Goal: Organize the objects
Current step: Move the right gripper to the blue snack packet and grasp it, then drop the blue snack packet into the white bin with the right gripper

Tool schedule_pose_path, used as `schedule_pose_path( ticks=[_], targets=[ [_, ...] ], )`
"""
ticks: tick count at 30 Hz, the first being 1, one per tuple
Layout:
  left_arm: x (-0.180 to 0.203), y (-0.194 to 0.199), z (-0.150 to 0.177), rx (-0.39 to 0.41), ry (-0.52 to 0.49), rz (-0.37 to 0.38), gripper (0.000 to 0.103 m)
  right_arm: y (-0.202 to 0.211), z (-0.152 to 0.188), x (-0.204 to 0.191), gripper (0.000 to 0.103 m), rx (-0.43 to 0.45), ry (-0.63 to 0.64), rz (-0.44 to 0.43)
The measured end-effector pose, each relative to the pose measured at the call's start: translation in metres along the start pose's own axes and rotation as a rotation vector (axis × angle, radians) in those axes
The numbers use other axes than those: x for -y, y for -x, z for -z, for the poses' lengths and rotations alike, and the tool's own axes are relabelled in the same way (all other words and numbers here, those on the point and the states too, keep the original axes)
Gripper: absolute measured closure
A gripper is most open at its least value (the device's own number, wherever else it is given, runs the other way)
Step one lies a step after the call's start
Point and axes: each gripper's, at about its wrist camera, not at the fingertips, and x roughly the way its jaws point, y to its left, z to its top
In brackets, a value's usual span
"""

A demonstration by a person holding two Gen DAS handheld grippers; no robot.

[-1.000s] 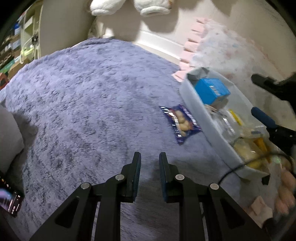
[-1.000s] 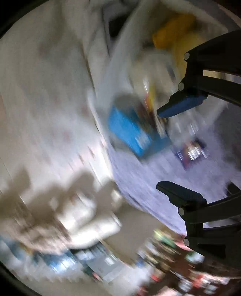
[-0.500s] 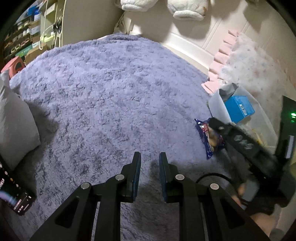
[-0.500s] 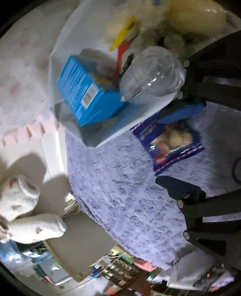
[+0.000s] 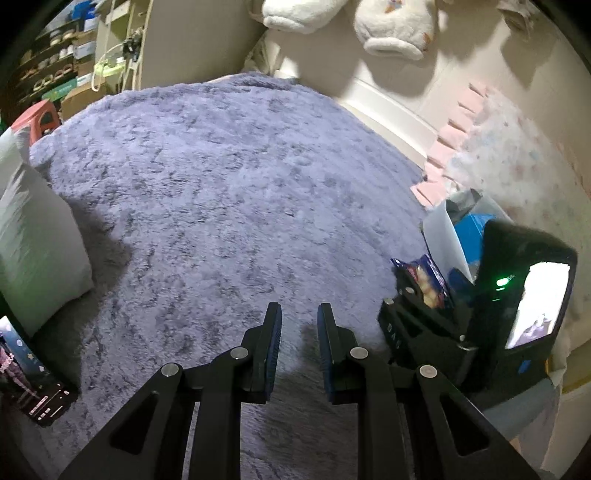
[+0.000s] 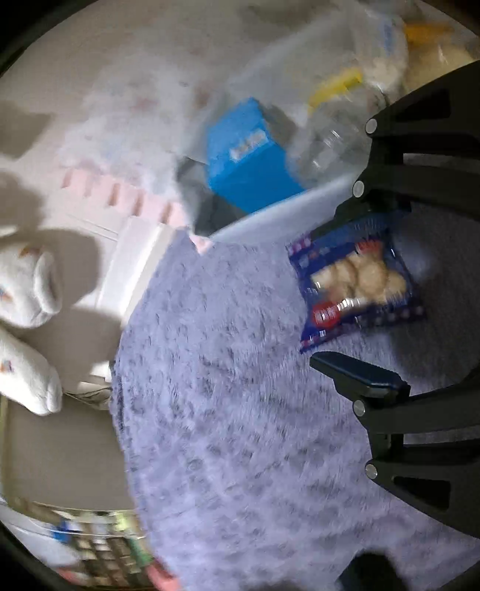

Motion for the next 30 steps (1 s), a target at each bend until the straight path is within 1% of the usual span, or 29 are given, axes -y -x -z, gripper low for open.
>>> schedule_pose_path(
  ticks=[1,3,4,5,6,7,8,10,11,13,14,17,20,23,24,25,26,27,28,29,30],
  targets=[
    [-0.001,0.000,0.000,0.001,0.006,0.001,0.085,-0.004,0.000,0.001,0.045,-0.014,0.001,0.022],
    [-0.003,0.000,0.000,-0.003,0.014,0.005,0.085,-0.024,0.003,0.012,0.043,-0.097,-0.053,-0.003],
    [-0.003,0.000,-0.001,-0.006,0.013,0.007,0.085,-0.028,0.004,0.015,0.044,-0.092,-0.049,-0.001],
    [-0.003,-0.001,-0.001,-0.007,0.010,0.007,0.085,-0.029,0.004,0.012,0.043,-0.077,-0.009,0.054],
    [-0.002,-0.001,-0.001,-0.007,0.005,0.007,0.085,-0.031,0.005,0.009,0.046,-0.092,0.021,0.084],
    [-0.001,0.000,-0.001,-0.006,0.002,0.007,0.085,-0.033,0.006,0.008,0.053,-0.100,0.040,0.101],
    [-0.001,0.000,-0.001,-0.005,0.000,0.007,0.085,-0.031,0.008,0.011,0.062,-0.092,0.027,0.091],
    [-0.002,0.000,-0.001,-0.002,-0.001,0.007,0.085,-0.029,0.007,0.019,0.068,-0.093,-0.006,0.066],
    [-0.002,0.000,-0.002,-0.002,-0.001,0.009,0.085,-0.027,0.006,0.026,0.071,-0.092,-0.032,0.036],
    [-0.003,0.001,-0.002,-0.001,-0.001,0.010,0.085,-0.019,0.005,0.039,0.072,-0.085,-0.094,-0.054],
    [-0.003,0.001,-0.002,-0.001,-0.001,0.010,0.085,-0.015,0.003,0.048,0.072,-0.072,-0.154,-0.143],
    [-0.002,0.001,-0.002,0.000,-0.007,0.011,0.085,-0.004,-0.002,0.074,0.072,-0.059,-0.305,-0.323],
    [0.002,0.002,-0.002,0.011,-0.027,0.026,0.085,0.013,-0.002,0.096,0.072,-0.028,-0.407,-0.450],
    [0.014,0.003,0.000,0.023,-0.063,0.076,0.085,0.032,-0.001,0.114,0.072,0.008,-0.498,-0.547],
    [0.021,0.002,0.001,0.023,-0.079,0.105,0.085,0.037,-0.003,0.119,0.072,0.021,-0.524,-0.563],
    [0.027,0.002,0.002,0.023,-0.097,0.130,0.085,0.046,-0.003,0.126,0.072,0.044,-0.550,-0.567],
    [0.035,0.002,0.003,0.025,-0.120,0.153,0.085,0.060,-0.002,0.138,0.072,0.095,-0.577,-0.545],
    [0.044,0.003,0.005,0.034,-0.157,0.170,0.085,0.071,-0.003,0.149,0.072,0.139,-0.601,-0.511],
    [0.053,0.004,0.007,0.045,-0.193,0.173,0.085,0.081,-0.003,0.161,0.071,0.186,-0.636,-0.469],
    [0.061,0.005,0.010,0.060,-0.236,0.167,0.085,0.091,-0.001,0.181,0.065,0.242,-0.709,-0.421],
    [0.072,0.007,0.013,0.079,-0.290,0.155,0.085,0.092,0.002,0.193,0.061,0.265,-0.766,-0.399]
  ],
)
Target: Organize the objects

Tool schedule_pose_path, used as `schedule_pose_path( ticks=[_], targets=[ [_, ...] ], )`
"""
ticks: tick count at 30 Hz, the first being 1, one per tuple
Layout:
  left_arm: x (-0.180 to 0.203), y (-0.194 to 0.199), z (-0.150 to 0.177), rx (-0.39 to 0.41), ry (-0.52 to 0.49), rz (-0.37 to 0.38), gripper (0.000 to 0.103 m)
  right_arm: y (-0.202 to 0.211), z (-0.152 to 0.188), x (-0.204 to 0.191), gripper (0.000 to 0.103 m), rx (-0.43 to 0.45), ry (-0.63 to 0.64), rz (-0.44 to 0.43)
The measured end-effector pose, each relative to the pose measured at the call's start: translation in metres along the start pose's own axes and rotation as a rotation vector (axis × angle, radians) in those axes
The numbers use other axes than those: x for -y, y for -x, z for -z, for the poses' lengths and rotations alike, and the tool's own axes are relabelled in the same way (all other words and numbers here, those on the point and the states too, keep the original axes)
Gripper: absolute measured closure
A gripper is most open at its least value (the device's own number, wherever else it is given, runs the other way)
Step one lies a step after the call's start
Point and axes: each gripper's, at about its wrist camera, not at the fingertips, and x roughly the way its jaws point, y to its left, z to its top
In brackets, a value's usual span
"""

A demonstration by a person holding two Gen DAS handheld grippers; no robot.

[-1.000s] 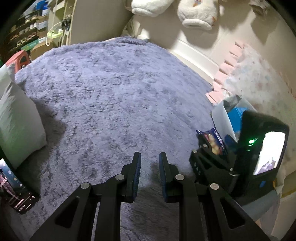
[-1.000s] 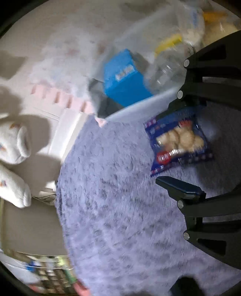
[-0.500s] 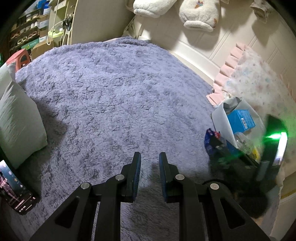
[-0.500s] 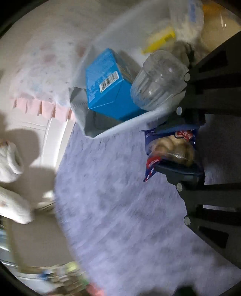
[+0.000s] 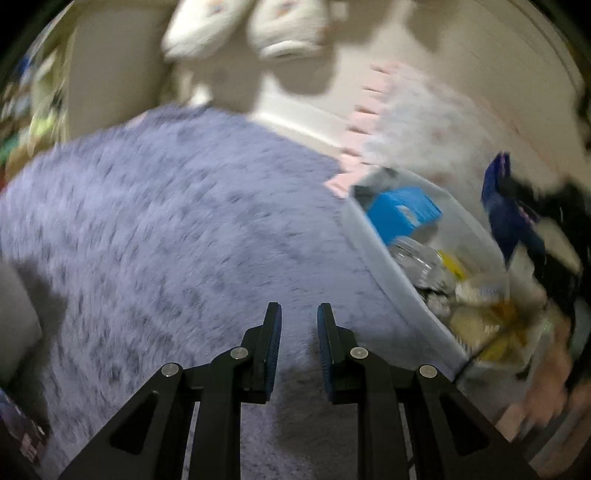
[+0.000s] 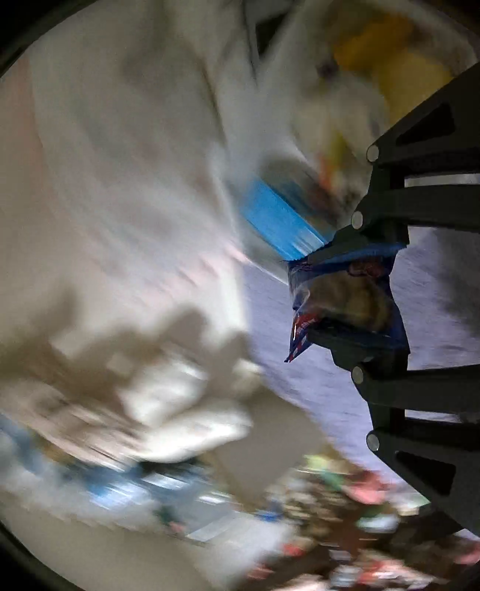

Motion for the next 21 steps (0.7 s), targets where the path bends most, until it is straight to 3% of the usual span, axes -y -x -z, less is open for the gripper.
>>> schedule_pose_path(
  ticks=[2,4,5,9,10,12,14,17,21],
  targets=[
    [0.019,0.003,0.002,0.027,-0.092,0.000,0.084,0.000,-0.009,0.024,0.048,0.019,-0.082,0.073],
    [0.027,0.004,0.002,0.039,-0.115,0.034,0.084,-0.007,-0.009,0.042,0.048,-0.013,-0.142,0.213],
    [0.030,0.006,0.002,0.050,-0.119,0.052,0.084,-0.009,-0.007,0.048,0.048,-0.024,-0.171,0.233],
    [0.036,0.020,0.005,0.147,-0.165,0.019,0.084,-0.001,-0.004,0.036,0.048,-0.065,-0.152,0.168],
    [0.038,0.025,0.006,0.179,-0.174,0.015,0.079,0.002,-0.002,0.030,0.048,-0.080,-0.127,0.162],
    [0.042,0.038,0.008,0.273,-0.189,0.024,0.060,0.017,0.006,0.017,0.048,-0.114,-0.087,0.205],
    [0.045,0.049,0.011,0.353,-0.205,0.016,0.026,0.031,0.009,0.016,0.045,-0.149,-0.076,0.266],
    [0.046,0.059,0.011,0.425,-0.209,-0.030,0.022,0.039,0.007,0.010,0.046,-0.147,-0.058,0.269],
    [0.037,0.049,0.005,0.355,-0.150,-0.020,0.022,0.037,0.008,-0.002,0.046,-0.139,0.013,0.288]
  ],
)
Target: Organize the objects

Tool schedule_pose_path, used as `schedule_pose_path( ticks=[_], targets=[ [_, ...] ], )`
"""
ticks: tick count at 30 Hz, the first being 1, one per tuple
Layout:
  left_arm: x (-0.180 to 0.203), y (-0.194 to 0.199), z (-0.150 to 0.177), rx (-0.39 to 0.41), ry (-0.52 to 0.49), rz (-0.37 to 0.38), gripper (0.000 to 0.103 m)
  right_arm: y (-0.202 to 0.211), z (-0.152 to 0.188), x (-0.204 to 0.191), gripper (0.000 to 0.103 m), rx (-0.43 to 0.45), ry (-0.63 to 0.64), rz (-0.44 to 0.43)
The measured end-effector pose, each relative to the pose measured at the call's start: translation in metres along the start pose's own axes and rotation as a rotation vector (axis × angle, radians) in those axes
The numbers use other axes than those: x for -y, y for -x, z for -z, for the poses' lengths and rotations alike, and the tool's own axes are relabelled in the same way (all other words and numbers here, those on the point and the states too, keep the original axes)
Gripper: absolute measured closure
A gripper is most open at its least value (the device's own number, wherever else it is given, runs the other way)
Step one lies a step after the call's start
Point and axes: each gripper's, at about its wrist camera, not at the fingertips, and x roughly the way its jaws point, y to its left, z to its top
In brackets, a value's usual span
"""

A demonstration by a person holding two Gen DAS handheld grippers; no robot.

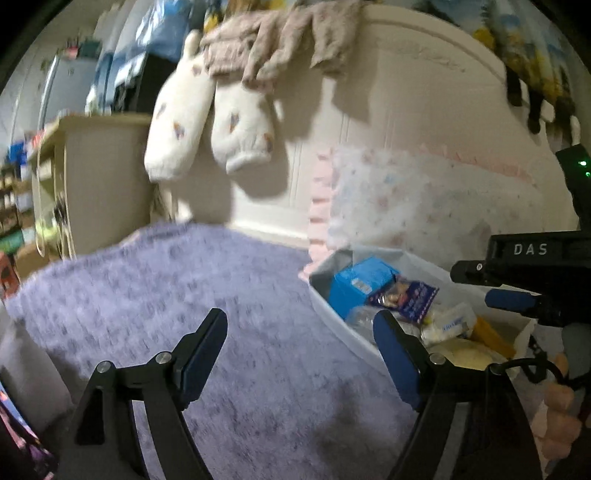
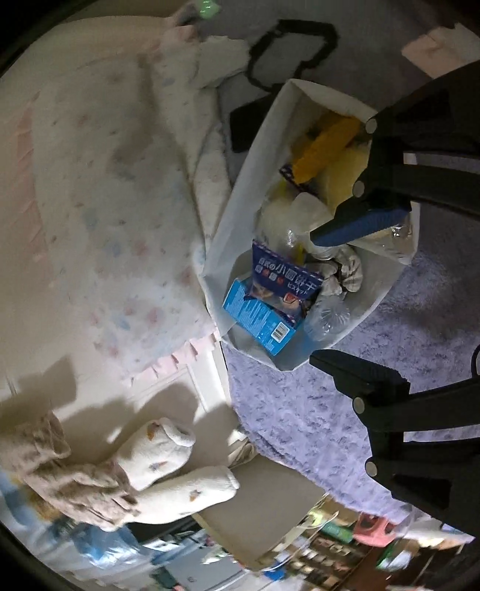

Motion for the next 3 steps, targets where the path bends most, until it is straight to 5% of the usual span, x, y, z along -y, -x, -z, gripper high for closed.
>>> schedule_pose_path(
  ticks=[3],
  targets=[
    [0.0027,-0.0050,0.0038,-0.031,-0.016,-0.009,0.022,-0.0069,0.0037,-0.0029,0.046,-0.040,0.008,-0.021]
  ],
)
